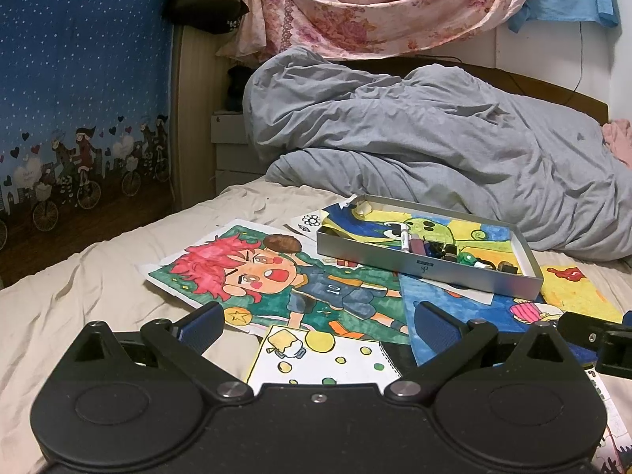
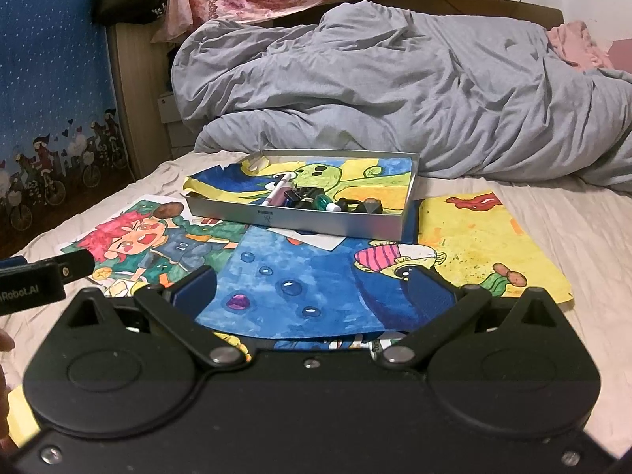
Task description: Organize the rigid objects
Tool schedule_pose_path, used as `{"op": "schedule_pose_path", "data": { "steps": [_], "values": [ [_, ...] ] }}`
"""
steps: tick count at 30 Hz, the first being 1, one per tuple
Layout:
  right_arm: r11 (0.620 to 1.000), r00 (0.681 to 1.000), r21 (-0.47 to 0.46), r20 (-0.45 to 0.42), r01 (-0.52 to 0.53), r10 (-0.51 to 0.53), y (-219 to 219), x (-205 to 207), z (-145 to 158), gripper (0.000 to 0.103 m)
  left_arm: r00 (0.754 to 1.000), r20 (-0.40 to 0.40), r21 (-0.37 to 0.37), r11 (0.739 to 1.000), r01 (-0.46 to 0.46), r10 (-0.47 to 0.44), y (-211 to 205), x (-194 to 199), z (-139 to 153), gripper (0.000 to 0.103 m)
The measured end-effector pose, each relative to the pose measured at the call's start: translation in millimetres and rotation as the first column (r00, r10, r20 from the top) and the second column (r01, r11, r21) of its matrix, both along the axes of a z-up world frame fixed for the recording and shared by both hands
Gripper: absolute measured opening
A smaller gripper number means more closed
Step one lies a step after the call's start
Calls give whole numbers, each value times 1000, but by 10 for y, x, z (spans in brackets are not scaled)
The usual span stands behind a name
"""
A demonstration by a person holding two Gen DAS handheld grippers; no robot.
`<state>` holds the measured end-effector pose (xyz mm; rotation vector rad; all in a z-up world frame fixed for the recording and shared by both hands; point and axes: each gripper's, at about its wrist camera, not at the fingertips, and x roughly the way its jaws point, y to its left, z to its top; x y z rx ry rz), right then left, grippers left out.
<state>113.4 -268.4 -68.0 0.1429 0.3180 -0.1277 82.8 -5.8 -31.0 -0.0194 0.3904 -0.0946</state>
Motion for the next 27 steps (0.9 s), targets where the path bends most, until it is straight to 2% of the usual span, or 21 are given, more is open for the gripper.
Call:
{"op": "schedule_pose_path", "data": {
  "steps": [27],
  "values": [
    [1000,1000,1,2,-8,8,-23,-10,12,102,1000,13,4,1000,1,-1,1,10,-27,102]
  ]
}}
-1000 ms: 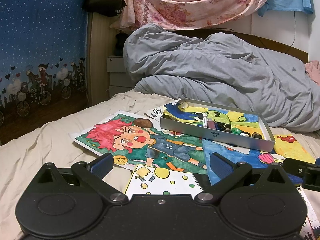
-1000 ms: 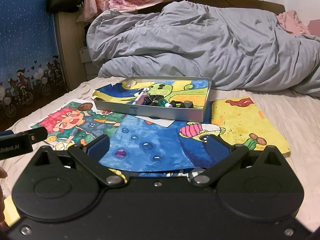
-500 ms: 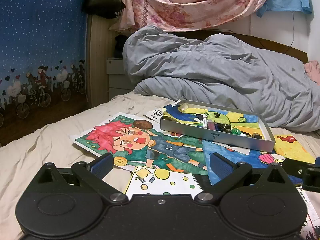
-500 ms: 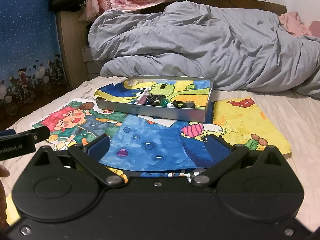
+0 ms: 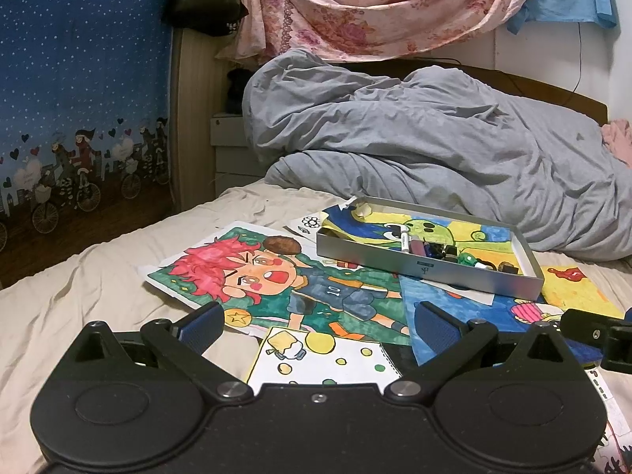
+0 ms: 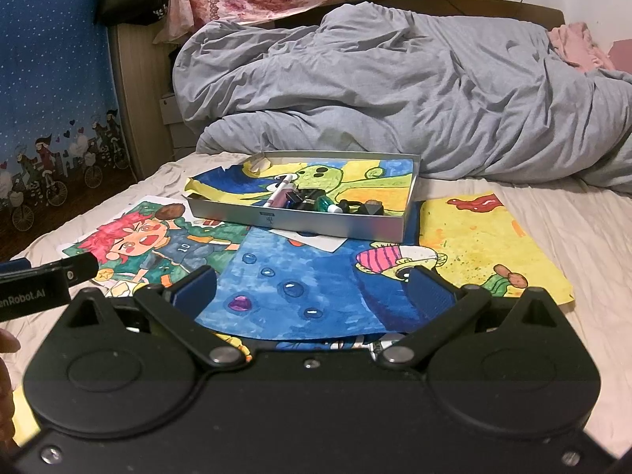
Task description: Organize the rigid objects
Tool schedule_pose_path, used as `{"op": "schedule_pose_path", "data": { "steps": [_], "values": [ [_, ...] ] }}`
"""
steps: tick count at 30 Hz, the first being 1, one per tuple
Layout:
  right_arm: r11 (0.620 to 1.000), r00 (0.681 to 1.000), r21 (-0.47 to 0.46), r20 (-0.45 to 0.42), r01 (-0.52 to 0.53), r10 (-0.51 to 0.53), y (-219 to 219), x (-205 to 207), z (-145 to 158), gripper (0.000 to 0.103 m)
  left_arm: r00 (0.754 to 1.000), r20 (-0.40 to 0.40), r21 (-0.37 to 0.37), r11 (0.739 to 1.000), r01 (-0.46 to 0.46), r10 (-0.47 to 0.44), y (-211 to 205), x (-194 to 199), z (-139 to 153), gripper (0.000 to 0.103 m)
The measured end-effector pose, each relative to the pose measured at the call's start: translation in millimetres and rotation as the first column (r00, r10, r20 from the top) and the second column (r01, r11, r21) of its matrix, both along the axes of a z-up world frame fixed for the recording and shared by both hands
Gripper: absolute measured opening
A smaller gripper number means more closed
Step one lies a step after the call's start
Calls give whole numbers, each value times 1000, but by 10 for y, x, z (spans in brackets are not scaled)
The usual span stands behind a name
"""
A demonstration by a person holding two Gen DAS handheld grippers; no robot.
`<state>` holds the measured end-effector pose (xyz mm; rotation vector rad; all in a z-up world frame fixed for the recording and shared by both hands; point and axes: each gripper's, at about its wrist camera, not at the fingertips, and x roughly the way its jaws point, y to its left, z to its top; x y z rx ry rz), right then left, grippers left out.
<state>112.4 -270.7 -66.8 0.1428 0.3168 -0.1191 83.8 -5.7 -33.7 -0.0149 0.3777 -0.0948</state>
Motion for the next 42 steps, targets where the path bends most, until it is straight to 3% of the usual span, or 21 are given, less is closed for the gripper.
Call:
{"op": "schedule_pose_path", "data": {
  "steps": [23,42],
  "values": [
    [1000,1000,-4,-10,5,-5,36,0,-18,102,1000,7,-10,1000,2,-2,7,-1,-8,102],
    [1000,1000,-9,-18,8,-8,33,12,-23,102,1000,7,67,998,-15,14,-95,-28,-24,102]
  ]
}}
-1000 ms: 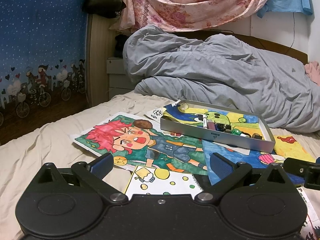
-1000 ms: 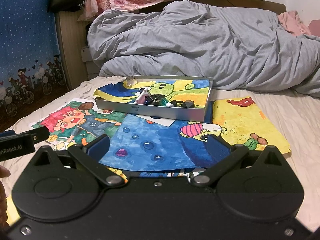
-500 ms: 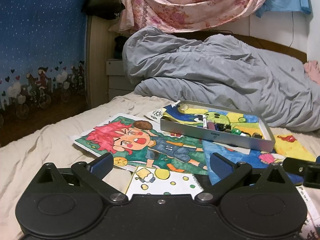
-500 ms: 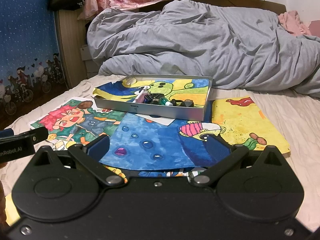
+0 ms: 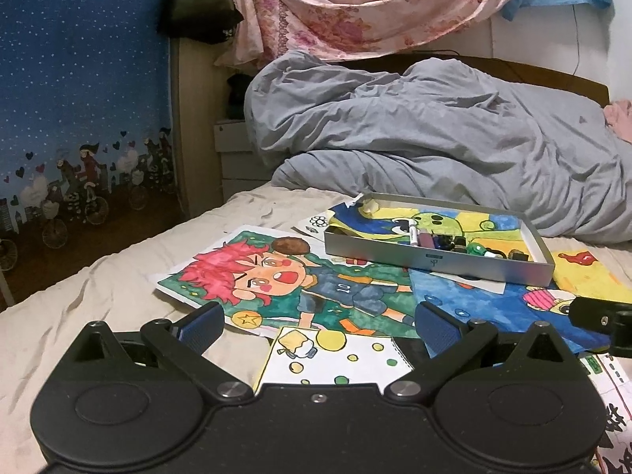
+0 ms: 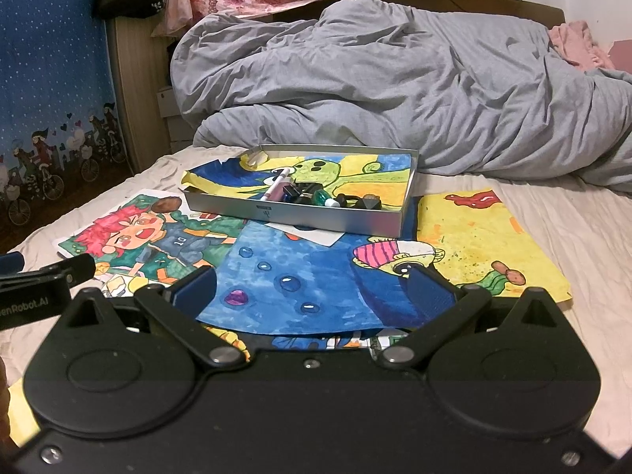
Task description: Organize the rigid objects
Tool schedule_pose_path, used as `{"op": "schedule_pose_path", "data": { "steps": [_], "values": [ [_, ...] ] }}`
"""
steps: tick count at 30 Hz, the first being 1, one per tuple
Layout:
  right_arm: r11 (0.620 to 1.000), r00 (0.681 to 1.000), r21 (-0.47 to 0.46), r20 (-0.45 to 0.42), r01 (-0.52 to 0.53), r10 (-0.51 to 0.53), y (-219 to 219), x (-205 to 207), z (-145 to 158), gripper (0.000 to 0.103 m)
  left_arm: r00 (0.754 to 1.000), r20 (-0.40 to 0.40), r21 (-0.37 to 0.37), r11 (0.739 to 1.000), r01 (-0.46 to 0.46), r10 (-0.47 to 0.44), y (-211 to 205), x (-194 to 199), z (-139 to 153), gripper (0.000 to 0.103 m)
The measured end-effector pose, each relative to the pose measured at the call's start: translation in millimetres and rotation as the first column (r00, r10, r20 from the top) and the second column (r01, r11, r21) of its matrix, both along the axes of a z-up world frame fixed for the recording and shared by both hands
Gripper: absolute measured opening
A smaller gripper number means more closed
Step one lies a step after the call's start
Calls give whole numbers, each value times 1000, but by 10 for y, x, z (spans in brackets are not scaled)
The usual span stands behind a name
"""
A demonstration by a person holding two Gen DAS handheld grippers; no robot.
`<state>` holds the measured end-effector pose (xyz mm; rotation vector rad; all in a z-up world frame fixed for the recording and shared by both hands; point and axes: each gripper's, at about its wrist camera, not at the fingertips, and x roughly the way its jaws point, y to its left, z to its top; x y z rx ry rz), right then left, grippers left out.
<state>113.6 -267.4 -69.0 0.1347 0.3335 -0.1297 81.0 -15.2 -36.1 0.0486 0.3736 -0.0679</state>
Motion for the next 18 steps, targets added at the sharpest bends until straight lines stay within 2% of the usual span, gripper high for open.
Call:
{"op": "schedule_pose_path", "data": {
  "steps": [18],
  "values": [
    [1000,1000,1,-12,-1,1,-7,0,-14,102,1000,-6,-6,1000,1,-1,9,-5,-20,102]
  ]
}}
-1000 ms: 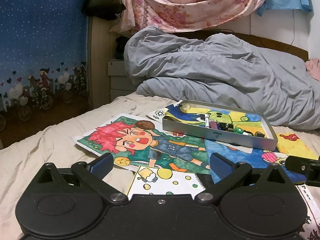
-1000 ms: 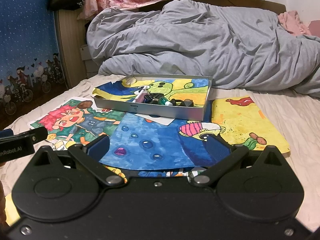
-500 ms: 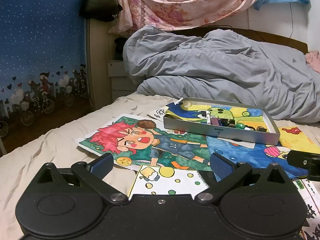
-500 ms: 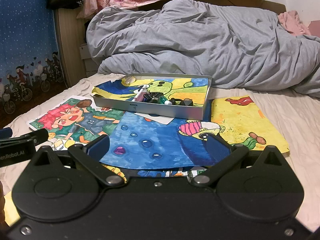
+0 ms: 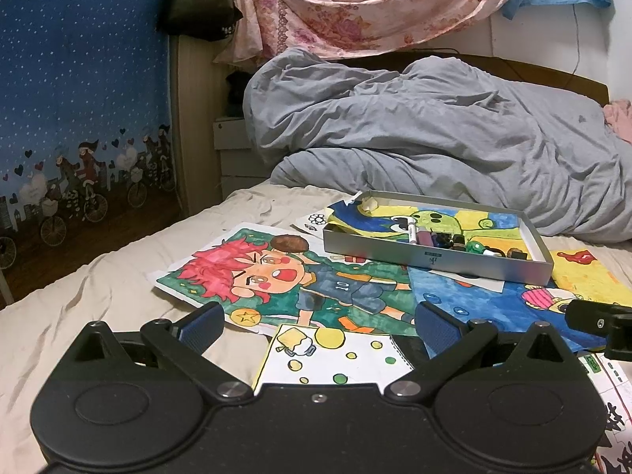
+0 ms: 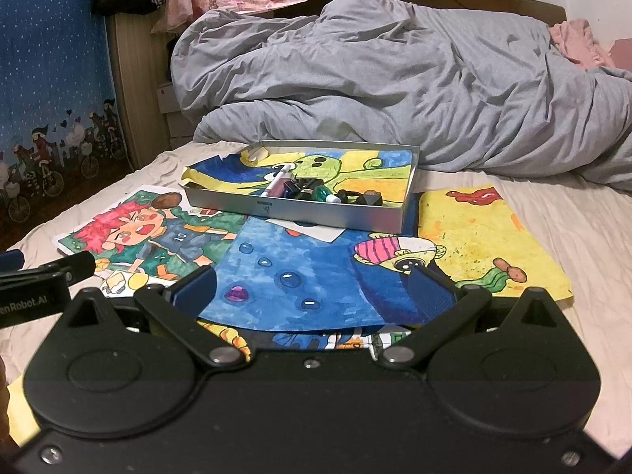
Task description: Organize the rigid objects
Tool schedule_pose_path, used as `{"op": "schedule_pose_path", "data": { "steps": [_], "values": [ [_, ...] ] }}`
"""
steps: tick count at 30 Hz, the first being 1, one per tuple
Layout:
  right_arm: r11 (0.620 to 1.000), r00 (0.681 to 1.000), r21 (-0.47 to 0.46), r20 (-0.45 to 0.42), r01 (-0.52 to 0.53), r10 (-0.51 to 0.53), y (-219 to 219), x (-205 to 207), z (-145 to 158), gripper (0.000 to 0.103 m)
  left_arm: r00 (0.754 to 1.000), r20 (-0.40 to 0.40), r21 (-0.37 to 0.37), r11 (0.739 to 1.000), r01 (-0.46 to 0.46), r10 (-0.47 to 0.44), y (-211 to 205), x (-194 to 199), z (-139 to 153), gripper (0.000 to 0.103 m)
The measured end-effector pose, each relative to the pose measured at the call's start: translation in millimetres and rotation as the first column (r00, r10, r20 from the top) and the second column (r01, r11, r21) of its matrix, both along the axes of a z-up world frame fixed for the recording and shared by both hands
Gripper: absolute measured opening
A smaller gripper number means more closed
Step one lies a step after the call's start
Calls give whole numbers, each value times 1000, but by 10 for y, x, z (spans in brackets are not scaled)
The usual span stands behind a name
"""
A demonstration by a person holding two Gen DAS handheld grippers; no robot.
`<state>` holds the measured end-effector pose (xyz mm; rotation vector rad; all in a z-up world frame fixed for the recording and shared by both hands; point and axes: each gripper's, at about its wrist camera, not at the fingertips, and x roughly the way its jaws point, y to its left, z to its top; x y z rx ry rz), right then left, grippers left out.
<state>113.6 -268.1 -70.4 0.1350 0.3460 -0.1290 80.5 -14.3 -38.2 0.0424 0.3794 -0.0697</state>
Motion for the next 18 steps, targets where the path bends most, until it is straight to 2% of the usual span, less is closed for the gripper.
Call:
{"op": "schedule_pose_path", "data": {
  "steps": [18],
  "values": [
    [1000,1000,0,-3,0,0,8,1,-9,102,1000,-1,3,1000,4,-4,-7,-8,-1,102]
  ]
}}
